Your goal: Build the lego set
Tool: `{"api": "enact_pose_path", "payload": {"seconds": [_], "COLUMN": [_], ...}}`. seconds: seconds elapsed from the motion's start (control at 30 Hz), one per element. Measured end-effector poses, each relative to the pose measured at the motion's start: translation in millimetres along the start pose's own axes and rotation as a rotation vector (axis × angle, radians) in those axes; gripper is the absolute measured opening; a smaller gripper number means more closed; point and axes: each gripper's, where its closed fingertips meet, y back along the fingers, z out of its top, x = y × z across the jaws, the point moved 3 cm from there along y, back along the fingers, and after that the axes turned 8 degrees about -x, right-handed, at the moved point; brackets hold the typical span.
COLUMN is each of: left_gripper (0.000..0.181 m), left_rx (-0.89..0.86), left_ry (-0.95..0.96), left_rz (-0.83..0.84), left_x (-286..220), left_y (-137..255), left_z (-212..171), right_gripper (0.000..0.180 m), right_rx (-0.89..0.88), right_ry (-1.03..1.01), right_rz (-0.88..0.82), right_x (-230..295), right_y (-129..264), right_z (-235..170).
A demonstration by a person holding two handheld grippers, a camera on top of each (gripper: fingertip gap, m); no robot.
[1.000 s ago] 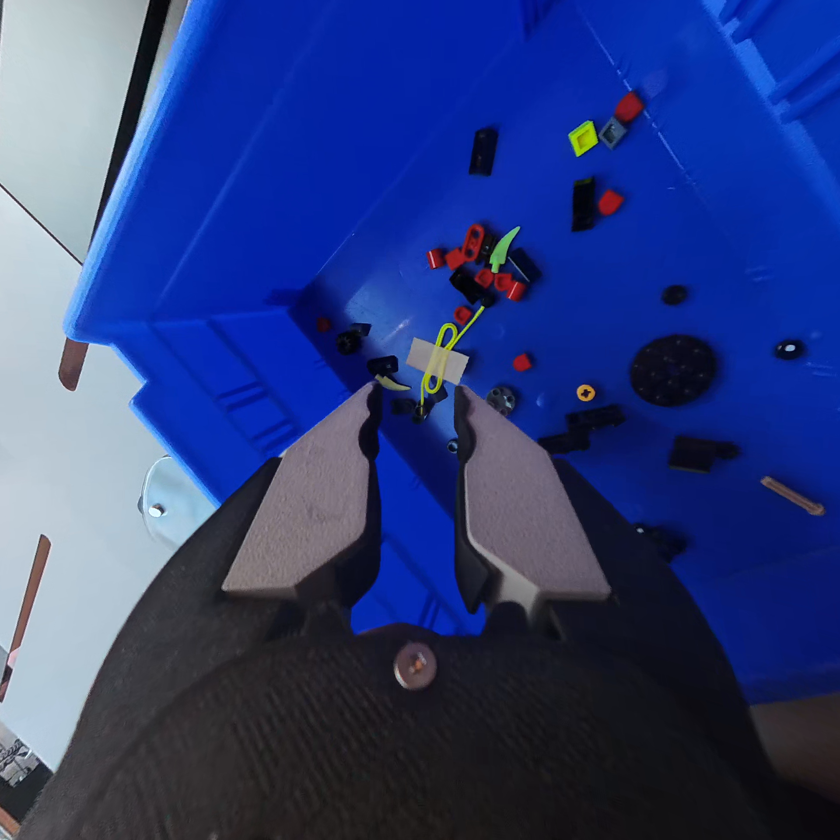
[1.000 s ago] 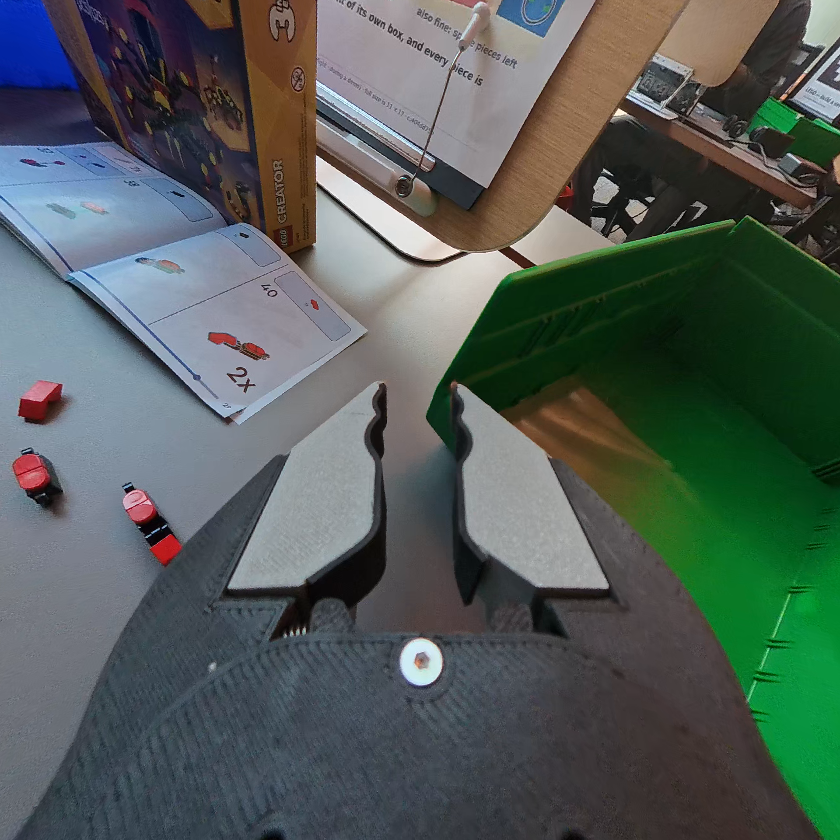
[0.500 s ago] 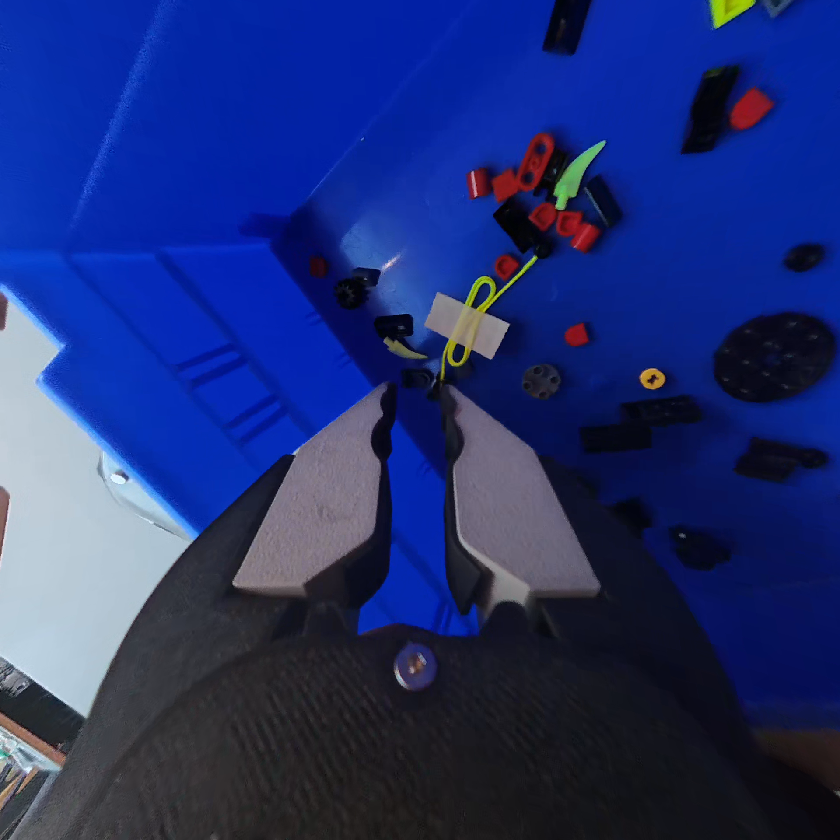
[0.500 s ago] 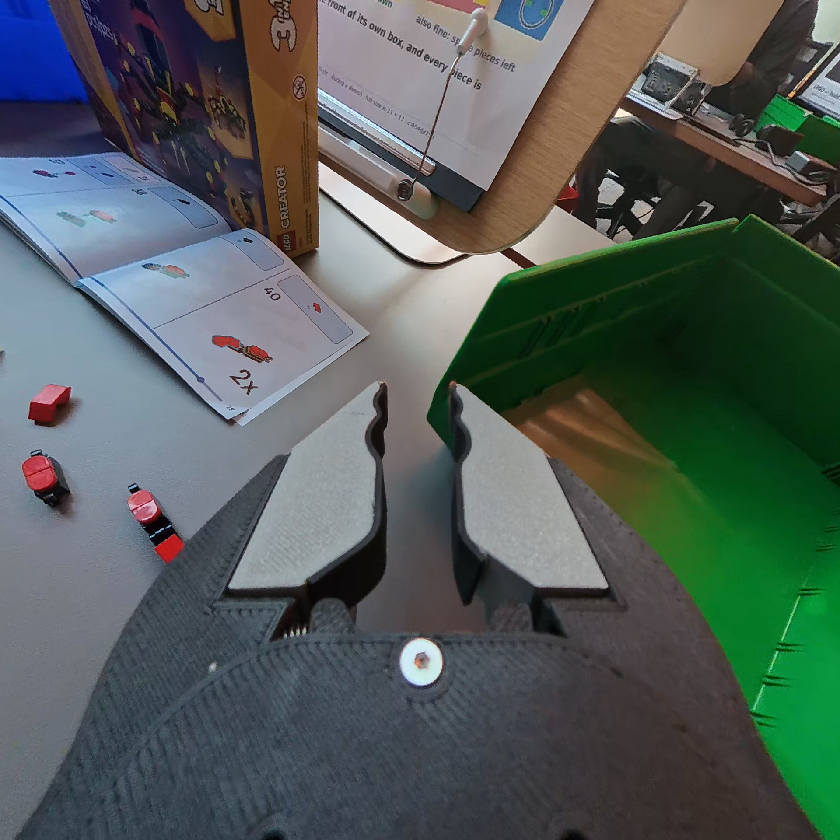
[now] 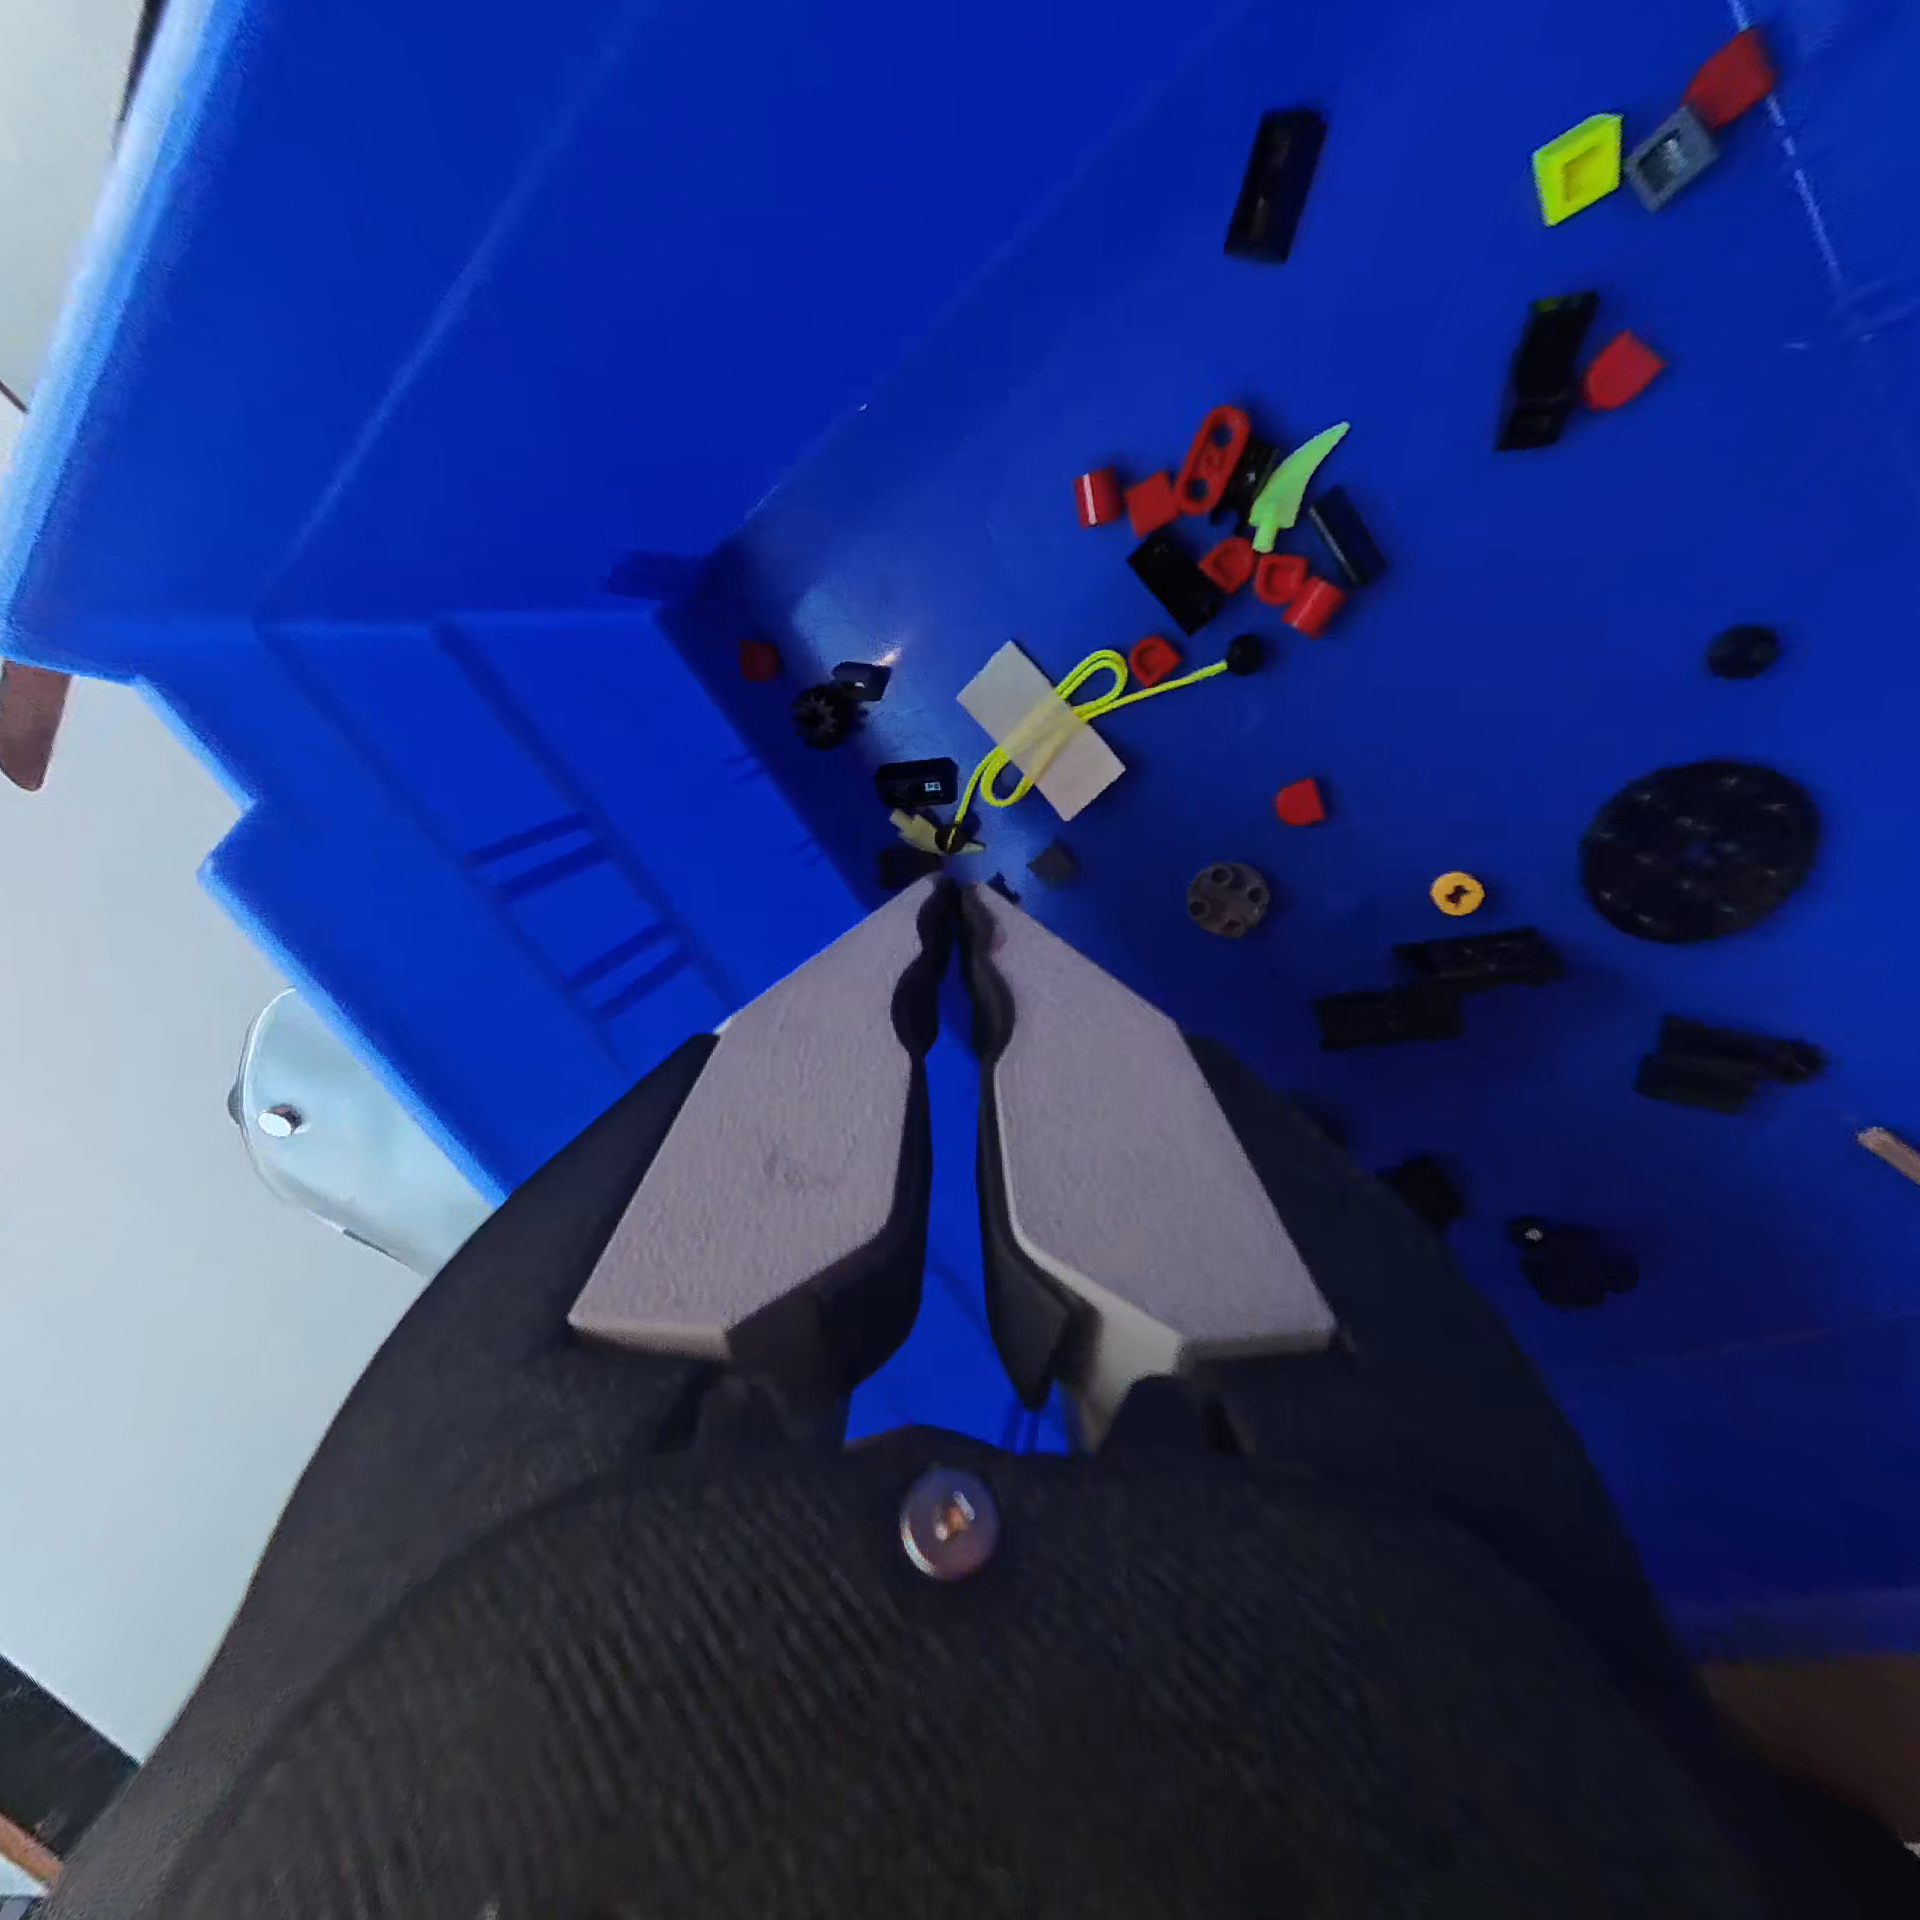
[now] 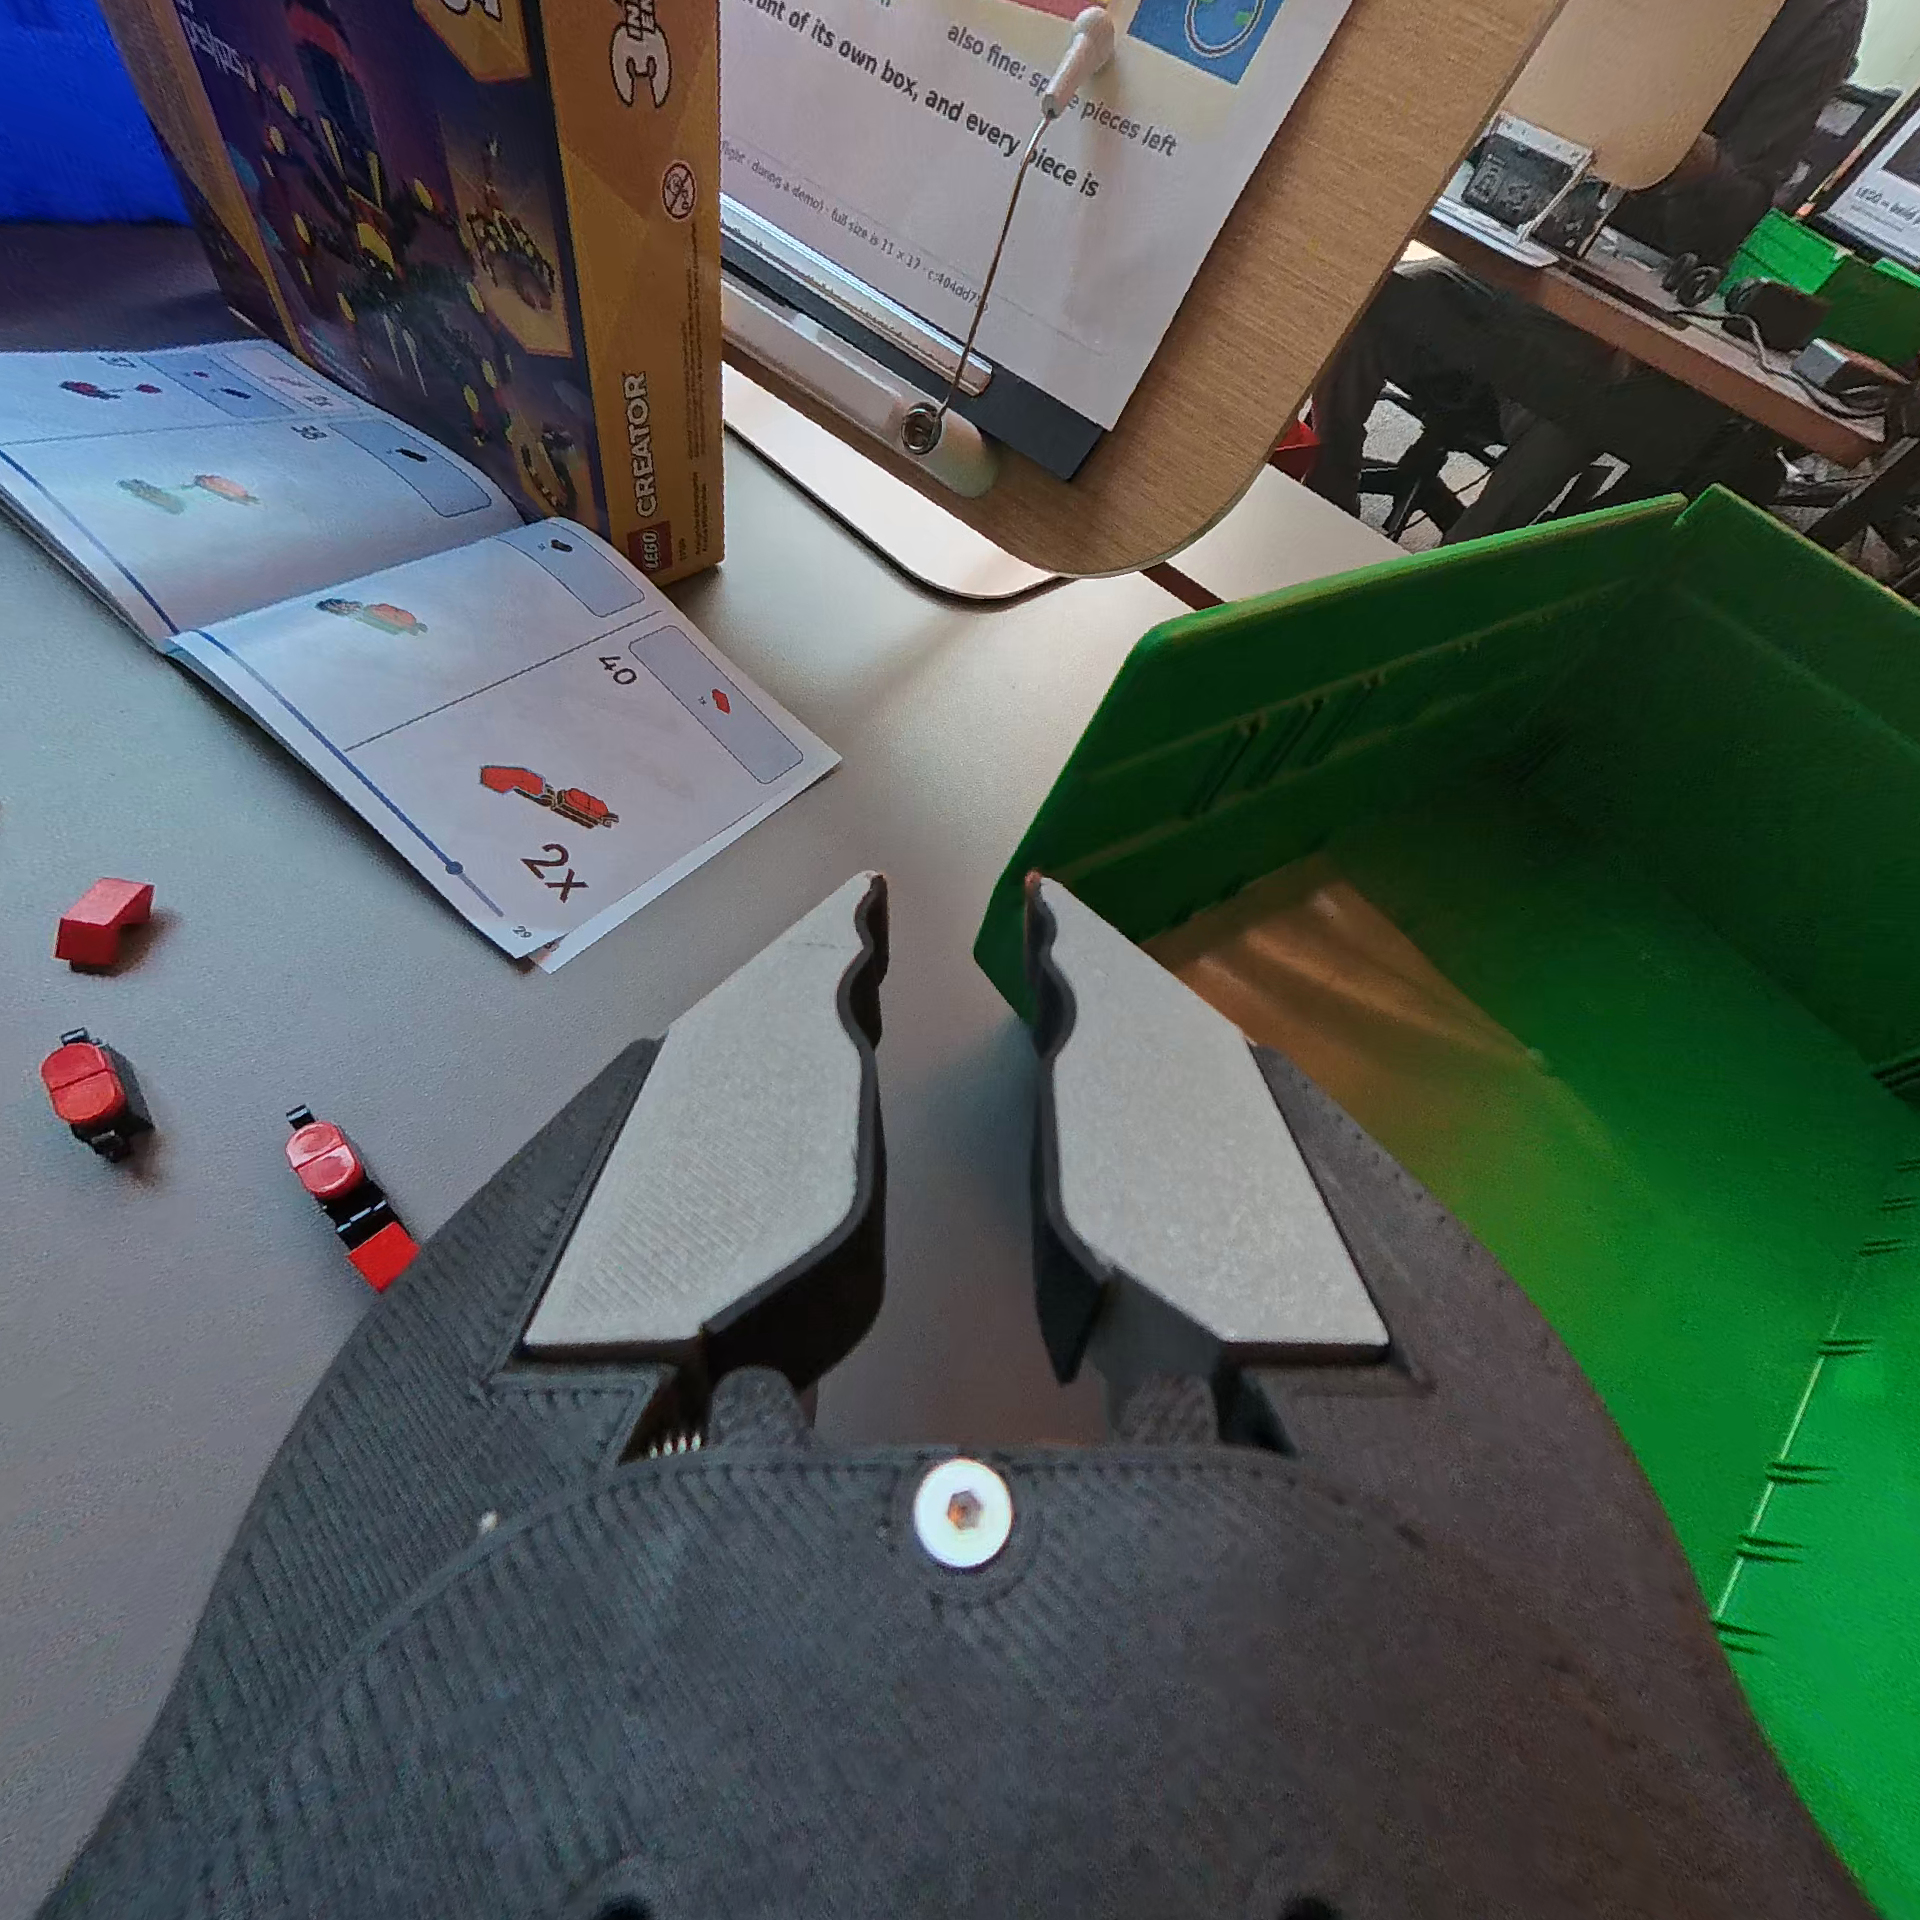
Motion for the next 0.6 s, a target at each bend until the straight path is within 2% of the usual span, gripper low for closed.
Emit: {"api": "enact_pose_path", "payload": {"seconds": [0.3,0.6], "left_gripper": [0.014,0.015], "left_rx": [0.092,0.138], "left_ry": [-0.045,-0.115], "left_rz": [-0.001,-0.018], "left_x": [-3.1,-7.3], "left_y": [-7.4,-14.5], "left_z": [-13.1,-17.7], "right_gripper": [0.023,0.022], "right_rx": [-0.001,-0.001], "right_ry": [0.002,0.004], "right_rz": [-0.001,0.002], "right_x": [0.3,0.8], "right_y": [0.1,0.2], "right_z": [0.0,0.2]}}
